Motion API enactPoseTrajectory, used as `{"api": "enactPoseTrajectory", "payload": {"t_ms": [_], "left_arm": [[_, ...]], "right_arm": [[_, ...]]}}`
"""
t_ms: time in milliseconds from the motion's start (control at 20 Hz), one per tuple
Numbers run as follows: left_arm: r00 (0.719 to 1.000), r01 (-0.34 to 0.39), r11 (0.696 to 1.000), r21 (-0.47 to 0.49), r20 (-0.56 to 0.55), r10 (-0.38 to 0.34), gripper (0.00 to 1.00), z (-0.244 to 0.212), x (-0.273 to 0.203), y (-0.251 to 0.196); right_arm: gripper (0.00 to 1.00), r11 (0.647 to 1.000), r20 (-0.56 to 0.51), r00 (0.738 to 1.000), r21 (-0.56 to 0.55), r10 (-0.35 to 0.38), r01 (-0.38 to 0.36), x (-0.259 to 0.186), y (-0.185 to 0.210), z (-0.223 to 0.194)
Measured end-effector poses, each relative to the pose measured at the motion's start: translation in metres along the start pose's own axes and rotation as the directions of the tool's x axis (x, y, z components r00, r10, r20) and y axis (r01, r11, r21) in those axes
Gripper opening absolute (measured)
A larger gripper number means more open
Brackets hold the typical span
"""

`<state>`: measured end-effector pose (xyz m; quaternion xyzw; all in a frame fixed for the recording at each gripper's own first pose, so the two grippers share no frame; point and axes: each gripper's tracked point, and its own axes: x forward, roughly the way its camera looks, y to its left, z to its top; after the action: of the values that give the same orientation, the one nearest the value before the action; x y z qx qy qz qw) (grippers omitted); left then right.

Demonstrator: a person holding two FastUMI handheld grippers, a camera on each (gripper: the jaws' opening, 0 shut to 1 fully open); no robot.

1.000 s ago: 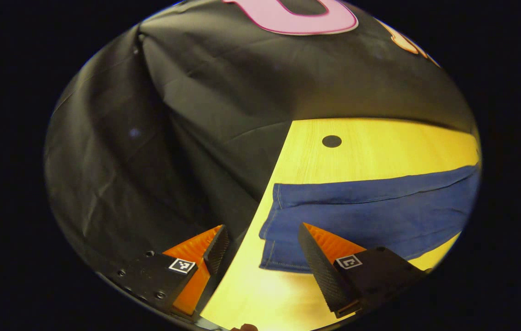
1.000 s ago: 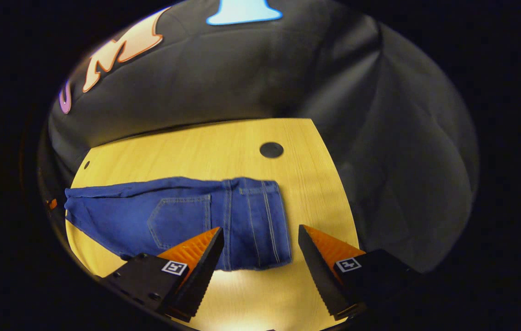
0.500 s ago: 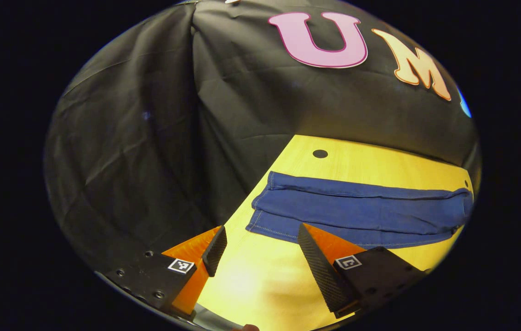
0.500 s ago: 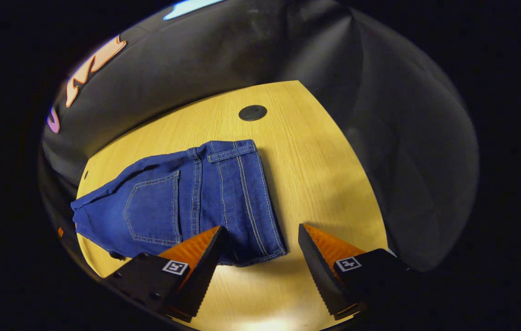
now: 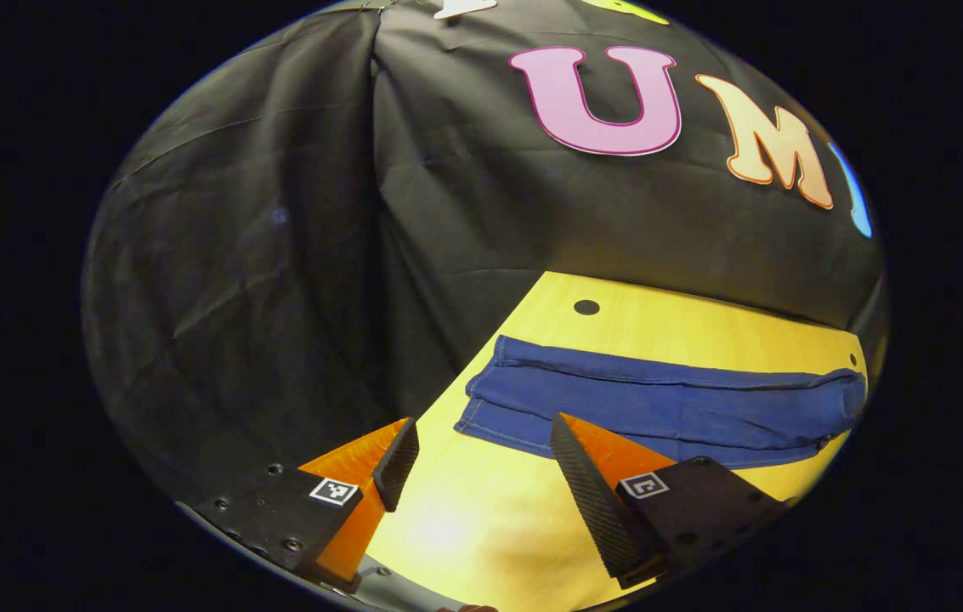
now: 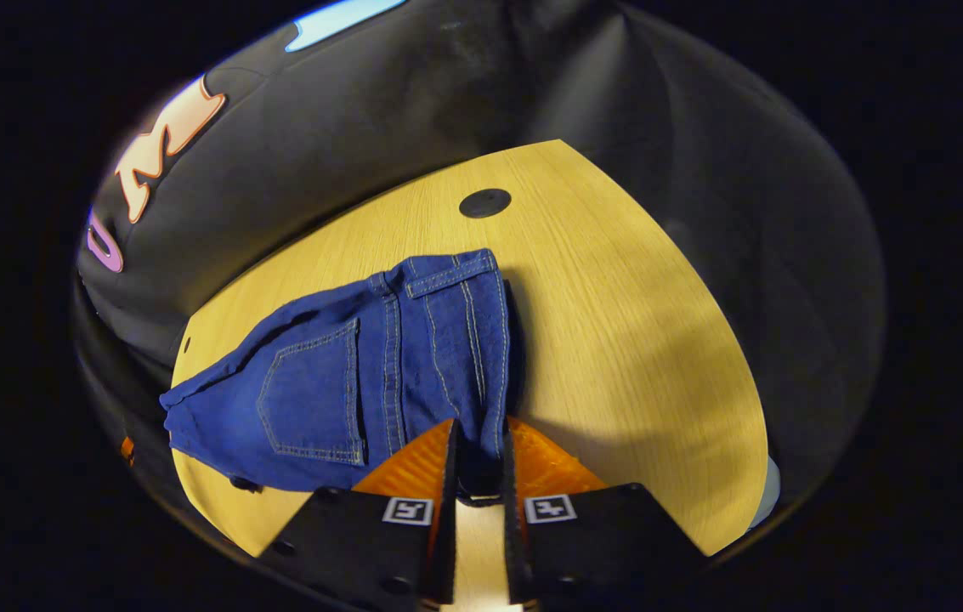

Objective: Grasp the waist and the cuffs of the jeans and fold them to make the two legs overlap; first hold the waist and fold one-third of the jeans toward the cuffs, then hold the cuffs and fold the remaining one-third in the same direction to finish folding.

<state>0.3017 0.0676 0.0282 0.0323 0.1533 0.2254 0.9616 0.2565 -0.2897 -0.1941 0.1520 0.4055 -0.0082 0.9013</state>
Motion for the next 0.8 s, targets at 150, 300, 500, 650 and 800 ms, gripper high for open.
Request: {"api": "enactPoseTrajectory", "payload": {"t_ms": [150,300,500,650,800], "left_arm": [[1.0,0.021,1.0,-0.003,-0.002,-0.021,0.96,-0.003,0.001,-0.003],[0.999,0.046,0.999,0.001,-0.008,-0.046,0.96,-0.002,0.004,-0.002],[0.996,0.089,0.996,0.032,-0.006,-0.089,0.96,-0.006,0.004,-0.007],[0.992,0.126,0.991,0.047,-0.014,-0.126,0.96,-0.007,0.001,-0.009],[0.984,0.179,0.981,0.071,-0.006,-0.179,0.96,-0.005,0.003,-0.013]], "right_arm": [[0.12,0.998,0.047,0.998,0.055,0.031,-0.034,0.0,0.003,0.004],[0.04,1.0,0.097,0.995,0.019,-0.002,0.0,0.001,0.0,0.01],[0.03,0.992,0.118,0.988,-0.055,-0.104,0.111,-0.003,-0.007,0.009],[0.03,0.987,0.149,0.978,-0.047,-0.147,0.155,-0.01,-0.005,0.016],[0.03,0.983,0.215,0.961,-0.023,-0.174,0.183,-0.021,0.002,0.028]]}}
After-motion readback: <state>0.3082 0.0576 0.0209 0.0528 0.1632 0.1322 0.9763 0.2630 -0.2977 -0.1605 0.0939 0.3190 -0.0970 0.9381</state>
